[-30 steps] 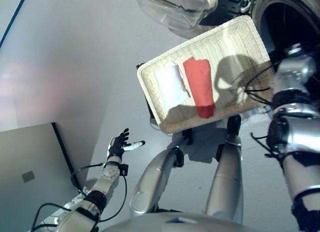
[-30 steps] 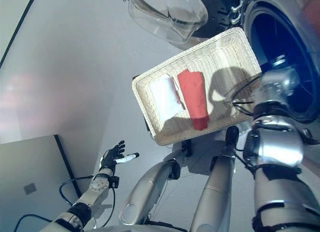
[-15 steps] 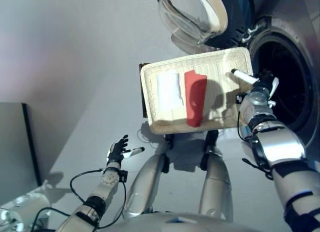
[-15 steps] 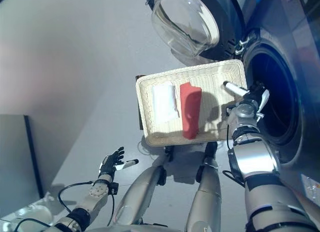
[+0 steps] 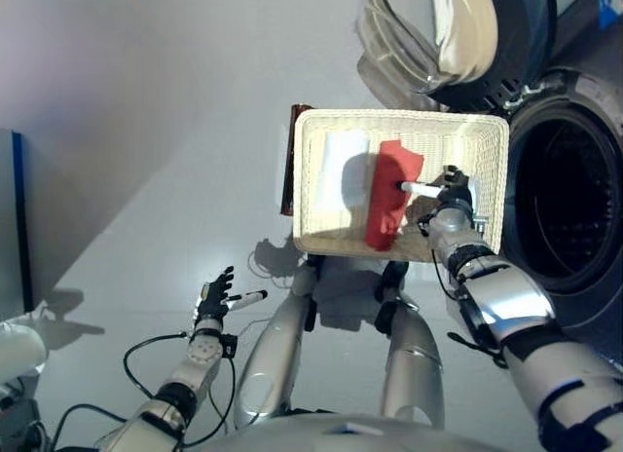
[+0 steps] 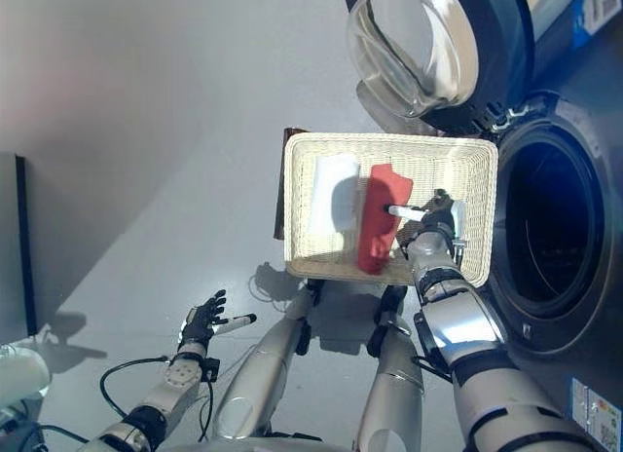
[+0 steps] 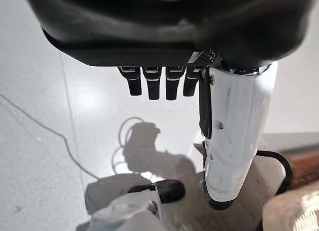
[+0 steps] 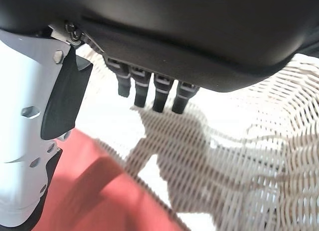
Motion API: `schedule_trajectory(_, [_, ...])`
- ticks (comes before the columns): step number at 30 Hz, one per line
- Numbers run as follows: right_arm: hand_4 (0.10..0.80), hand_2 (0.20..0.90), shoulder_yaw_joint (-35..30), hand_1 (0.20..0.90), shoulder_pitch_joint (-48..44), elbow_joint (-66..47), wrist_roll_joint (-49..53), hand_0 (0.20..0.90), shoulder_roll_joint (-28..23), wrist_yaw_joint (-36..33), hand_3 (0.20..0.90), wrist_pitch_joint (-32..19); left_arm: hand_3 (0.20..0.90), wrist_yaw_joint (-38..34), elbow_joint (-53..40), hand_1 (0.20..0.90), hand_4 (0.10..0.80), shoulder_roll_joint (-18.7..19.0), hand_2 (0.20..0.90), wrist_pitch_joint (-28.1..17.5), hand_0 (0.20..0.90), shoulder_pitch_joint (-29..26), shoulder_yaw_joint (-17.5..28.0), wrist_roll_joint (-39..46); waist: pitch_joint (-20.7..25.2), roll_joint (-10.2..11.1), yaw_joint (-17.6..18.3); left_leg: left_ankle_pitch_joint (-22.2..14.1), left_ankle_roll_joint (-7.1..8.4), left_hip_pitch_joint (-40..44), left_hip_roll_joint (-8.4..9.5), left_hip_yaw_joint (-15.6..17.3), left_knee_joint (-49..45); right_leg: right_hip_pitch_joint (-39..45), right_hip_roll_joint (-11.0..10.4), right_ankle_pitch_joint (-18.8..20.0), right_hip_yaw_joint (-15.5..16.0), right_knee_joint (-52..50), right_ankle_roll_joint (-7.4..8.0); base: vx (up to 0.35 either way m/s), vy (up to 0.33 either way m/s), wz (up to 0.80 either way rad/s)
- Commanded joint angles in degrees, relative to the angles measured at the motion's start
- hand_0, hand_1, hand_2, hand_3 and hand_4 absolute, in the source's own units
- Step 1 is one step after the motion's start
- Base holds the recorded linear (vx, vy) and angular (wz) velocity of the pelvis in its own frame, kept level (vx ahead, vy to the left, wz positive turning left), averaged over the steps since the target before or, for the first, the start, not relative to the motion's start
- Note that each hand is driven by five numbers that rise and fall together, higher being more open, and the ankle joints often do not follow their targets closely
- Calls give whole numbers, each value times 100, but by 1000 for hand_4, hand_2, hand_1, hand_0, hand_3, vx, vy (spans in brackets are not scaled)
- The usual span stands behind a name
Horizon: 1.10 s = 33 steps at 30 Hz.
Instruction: Pick up the clothes and place them into the washing machine
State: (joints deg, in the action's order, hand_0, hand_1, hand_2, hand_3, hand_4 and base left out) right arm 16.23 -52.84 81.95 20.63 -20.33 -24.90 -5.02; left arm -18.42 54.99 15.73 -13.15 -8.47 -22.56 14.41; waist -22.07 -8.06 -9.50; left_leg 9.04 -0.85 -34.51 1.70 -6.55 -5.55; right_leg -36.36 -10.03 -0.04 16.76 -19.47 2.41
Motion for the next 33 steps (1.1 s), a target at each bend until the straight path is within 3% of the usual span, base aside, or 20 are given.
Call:
schedule_trajectory(1, [800, 900, -72, 900, 135, -137, -95, 900, -261, -214, 900, -195, 900, -320, 106, 900, 800, 474, 900, -214, 900, -120, 349, 37, -103, 190, -281, -308, 358, -218, 214, 317, -286, 263, 97, 291, -152, 686, 244, -10, -2, 4])
schedule_trajectory(10, [800, 900, -49, 900, -67, -90, -54, 900, -416, -353, 900, -123, 900, -432, -367, 900, 800, 557, 900, -313, 900, -113, 317, 283, -398, 76, -432, -265, 390, -768, 262, 248, -410, -280, -20, 171, -53, 375, 225, -16, 7, 13])
schedule_trajectory(16, [800, 900, 250, 900, -648, 3, -375, 900, -667, -449, 900, 21, 900, -517, -829, 900, 800, 522, 900, -386, 900, -48, 172, 491, -722, -150, -602, -216, 409, -1224, 343, 238, -442, -745, -156, 89, -40, 141, 246, -8, 46, 8])
schedule_trajectory(20, [800, 900, 467, 900, -832, -13, -627, 900, -641, -460, 900, 62, 900, -565, -754, 900, 800, 441, 900, -383, 900, -202, 67, 481, -767, -172, -616, -206, 409, -1352, 366, 244, -437, -869, -188, 69, -53, 108, 256, 27, 30, 3])
schedule_trajectory(21, [755, 837, 517, 837, -884, -8, -688, 837, -630, -472, 837, 75, 900, -576, -727, 900, 800, 406, 900, -381, 900, -249, 31, 481, -767, -179, -618, -199, 408, -1395, 372, 235, -432, -913, -201, 74, -50, 108, 263, 45, 10, -2])
schedule_trajectory(22, [386, 321, 551, 321, -929, 26, -752, 321, -628, -479, 321, 104, 900, -593, -698, 900, 800, 379, 900, -362, 900, -288, -19, 457, -768, -187, -625, -195, 411, -1424, 380, 235, -428, -930, -219, 75, -42, 115, 269, 46, 16, -3])
schedule_trajectory(23, [300, 200, 600, 200, -1020, 101, -849, 200, -632, -496, 200, 156, 900, -614, -675, 900, 800, 354, 900, -357, 900, -350, -71, 437, -768, -210, -631, -193, 410, -1445, 394, 233, -423, -949, -226, 74, -44, 114, 274, 52, 32, -4])
schedule_trajectory(33, [300, 200, 595, 200, -1092, 225, -1000, 200, -770, -511, 200, 194, 900, -677, -984, 900, 800, 314, 900, -384, 900, -463, -190, 362, -767, -278, -623, -227, 377, -1379, 462, 272, -382, -914, -246, 144, -143, 200, 308, 10, 17, -1])
